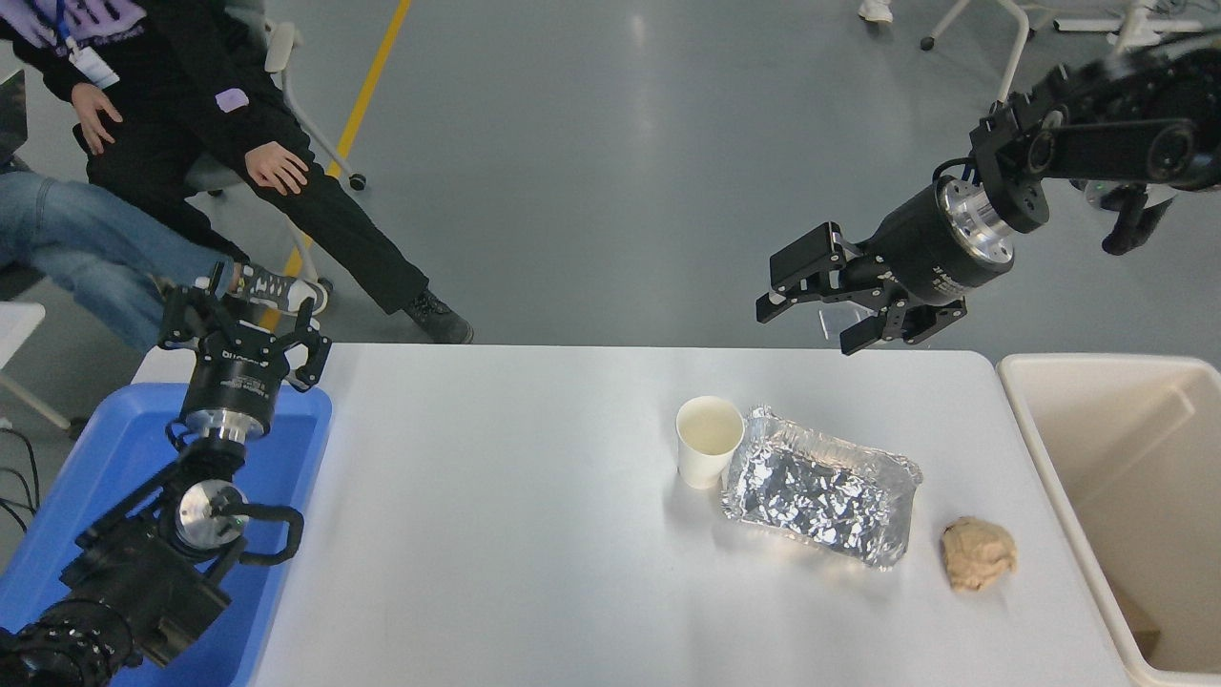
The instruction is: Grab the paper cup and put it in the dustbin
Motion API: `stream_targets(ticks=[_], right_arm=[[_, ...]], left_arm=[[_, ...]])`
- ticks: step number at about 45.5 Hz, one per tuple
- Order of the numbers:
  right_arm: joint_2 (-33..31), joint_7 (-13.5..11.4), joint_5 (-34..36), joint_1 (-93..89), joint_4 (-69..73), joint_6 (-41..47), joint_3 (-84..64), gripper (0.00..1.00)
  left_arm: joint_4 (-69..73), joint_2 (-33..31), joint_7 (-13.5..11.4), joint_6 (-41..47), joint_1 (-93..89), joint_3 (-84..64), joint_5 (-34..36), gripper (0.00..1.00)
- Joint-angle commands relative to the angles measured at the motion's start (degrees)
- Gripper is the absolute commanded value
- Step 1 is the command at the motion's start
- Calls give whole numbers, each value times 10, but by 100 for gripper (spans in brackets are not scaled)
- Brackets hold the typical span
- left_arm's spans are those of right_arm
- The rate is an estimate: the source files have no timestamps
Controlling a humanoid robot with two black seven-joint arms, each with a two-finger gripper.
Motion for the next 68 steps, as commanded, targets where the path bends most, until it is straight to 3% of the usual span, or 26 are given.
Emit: stream_targets(ticks=[1,5,19,35,44,51,58,68], right_arm=[[28,-141,-20,75,34,8,15,99],[26,-155,-17,78,34,8,23,99],[-4,-154,21,80,31,8,36,100],[4,-154,21,20,6,8,40,100],[31,-154,27,-54,6,-129,45,100],[58,-154,77,-131,-23,-232,39,100],[102,-154,78,-191,-87,-251,42,100],[105,-154,72,-243,-100,-261,73,100]], left_arm=[[0,0,0,0,0,0,0,99],[0,0,0,0,0,0,0,99],[0,0,0,0,0,0,0,99],[0,0,0,0,0,0,0,99],[0,0,1,-1,0,0,0,99],[0,0,0,-1,0,0,0,99],[0,0,0,-1,0,0,0,99],[0,1,1,-1,0,0,0,99]])
